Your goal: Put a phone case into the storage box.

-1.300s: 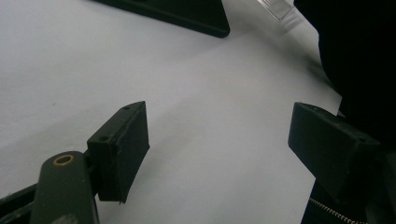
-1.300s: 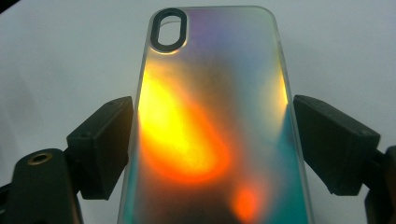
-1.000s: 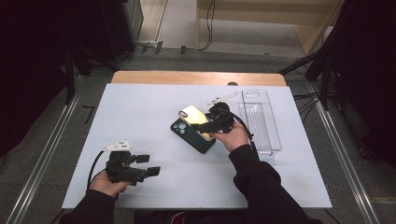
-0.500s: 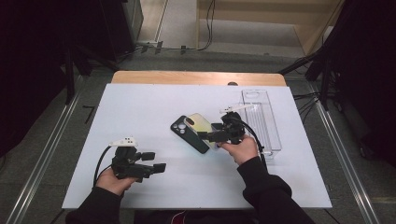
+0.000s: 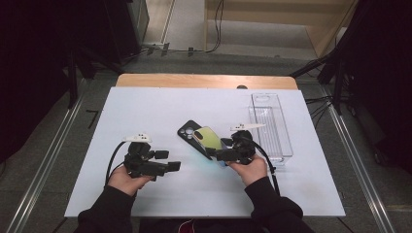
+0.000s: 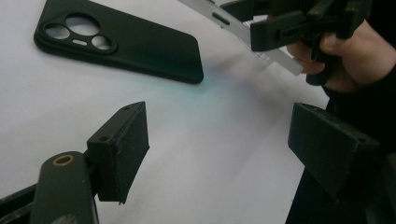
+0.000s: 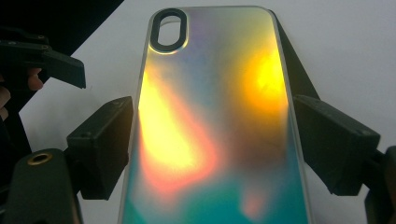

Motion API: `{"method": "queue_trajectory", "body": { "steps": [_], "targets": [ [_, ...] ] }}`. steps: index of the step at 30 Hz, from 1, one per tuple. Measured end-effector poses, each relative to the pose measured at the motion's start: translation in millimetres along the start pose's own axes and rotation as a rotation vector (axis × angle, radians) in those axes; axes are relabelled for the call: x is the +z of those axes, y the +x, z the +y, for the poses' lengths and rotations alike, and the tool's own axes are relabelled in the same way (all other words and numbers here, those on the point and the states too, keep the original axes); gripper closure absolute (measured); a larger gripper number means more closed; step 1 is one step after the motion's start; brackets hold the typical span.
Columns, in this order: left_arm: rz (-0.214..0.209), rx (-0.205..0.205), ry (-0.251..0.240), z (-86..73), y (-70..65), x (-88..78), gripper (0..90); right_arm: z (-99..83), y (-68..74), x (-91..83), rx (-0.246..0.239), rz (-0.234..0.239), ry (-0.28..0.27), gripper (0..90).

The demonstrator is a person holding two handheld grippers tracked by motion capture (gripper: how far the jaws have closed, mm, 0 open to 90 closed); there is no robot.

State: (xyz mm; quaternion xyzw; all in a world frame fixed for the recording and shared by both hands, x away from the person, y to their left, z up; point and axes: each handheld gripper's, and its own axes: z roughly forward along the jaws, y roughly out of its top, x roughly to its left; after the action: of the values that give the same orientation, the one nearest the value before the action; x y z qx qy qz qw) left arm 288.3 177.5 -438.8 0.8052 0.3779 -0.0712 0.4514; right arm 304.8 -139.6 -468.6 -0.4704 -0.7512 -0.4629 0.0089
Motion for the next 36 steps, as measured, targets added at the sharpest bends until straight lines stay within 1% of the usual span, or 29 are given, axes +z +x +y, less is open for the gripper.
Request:
{"method": "queue_trajectory", "body": {
  "steps": [1,3,4,5,6,7,9,11,12,14,16,17,20,25,26,28,30,32,33,35,36],
  "targets": [
    [-0.002,0.001,0.003,1.8,-0.4,0.3,20.6,0.0,0.0,0.0,0.000,0.000,0.000,14.8],
    [-0.005,-0.010,0.002,4.7,-1.1,1.4,20.7,-2.6,1.7,-0.7,-0.001,-0.009,-0.009,14.8],
    [-0.001,-0.013,0.005,8.1,-1.4,2.0,20.7,-4.9,2.8,-1.7,0.003,-0.020,-0.024,14.8],
    [-0.001,-0.013,0.005,8.1,-1.4,2.0,20.7,-4.9,2.8,-1.7,0.003,-0.020,-0.024,14.8],
    [0.005,-0.022,0.007,11.4,-0.9,2.7,20.7,-6.8,2.8,-2.7,0.005,-0.028,-0.037,14.8],
    [0.005,-0.022,0.007,11.4,-0.9,2.7,20.7,-7.7,3.0,-2.6,0.010,-0.029,-0.047,14.8],
    [0.022,-0.030,-0.006,15.4,-1.5,3.2,20.7,-9.5,3.1,-2.7,0.018,-0.025,-0.056,14.7],
    [0.018,-0.031,-0.015,16.5,-1.7,3.8,20.7,-10.0,3.6,-2.8,0.019,-0.030,-0.056,14.8],
    [0.020,-0.034,-0.022,19.1,-2.2,5.3,20.7,-12.4,5.4,-2.9,0.019,-0.045,-0.070,14.7],
    [0.022,-0.033,-0.024,20.7,-2.5,6.2,20.7,-13.3,5.9,-2.8,0.019,-0.050,-0.074,14.7],
    [0.028,-0.035,-0.022,23.1,-3.1,8.1,20.7,-16.9,8.0,-1.3,0.041,-0.065,-0.092,14.7],
    [0.030,-0.037,-0.017,25.0,-3.9,10.0,20.7,-18.0,8.5,-0.4,0.044,-0.069,-0.101,14.8],
    [0.034,-0.038,-0.016,27.3,-3.7,11.8,20.7,-19.5,10.7,2.0,0.052,-0.080,-0.103,14.8],
    [0.040,-0.064,-0.024,34.8,-2.4,15.1,20.7,-19.0,15.3,4.6,0.061,-0.092,-0.121,14.8],
    [0.047,-0.059,-0.024,37.4,-3.1,16.0,20.7,-18.9,15.3,5.0,0.070,-0.094,-0.124,14.7],
    [0.053,-0.057,-0.026,39.4,-3.6,16.6,20.7,-18.7,15.0,5.3,0.073,-0.099,-0.129,14.8],
    [0.049,-0.062,-0.034,42.2,-4.0,17.1,20.7,-18.0,15.0,6.1,0.091,-0.108,-0.149,14.7],
    [0.055,-0.071,-0.039,46.2,-5.0,18.1,20.7,-17.8,15.0,7.0,0.112,-0.103,-0.163,14.7],
    [0.055,-0.071,-0.039,46.2,-5.0,18.1,20.7,-17.8,15.0,7.0,0.112,-0.103,-0.163,14.7],
    [0.051,-0.087,-0.041,50.0,-5.0,19.3,20.7,-18.0,16.6,8.5,0.124,-0.105,-0.174,14.7],
    [0.051,-0.087,-0.041,50.0,-5.0,19.3,20.7,-18.0,16.6,8.5,0.124,-0.105,-0.174,14.7]
  ]
}}
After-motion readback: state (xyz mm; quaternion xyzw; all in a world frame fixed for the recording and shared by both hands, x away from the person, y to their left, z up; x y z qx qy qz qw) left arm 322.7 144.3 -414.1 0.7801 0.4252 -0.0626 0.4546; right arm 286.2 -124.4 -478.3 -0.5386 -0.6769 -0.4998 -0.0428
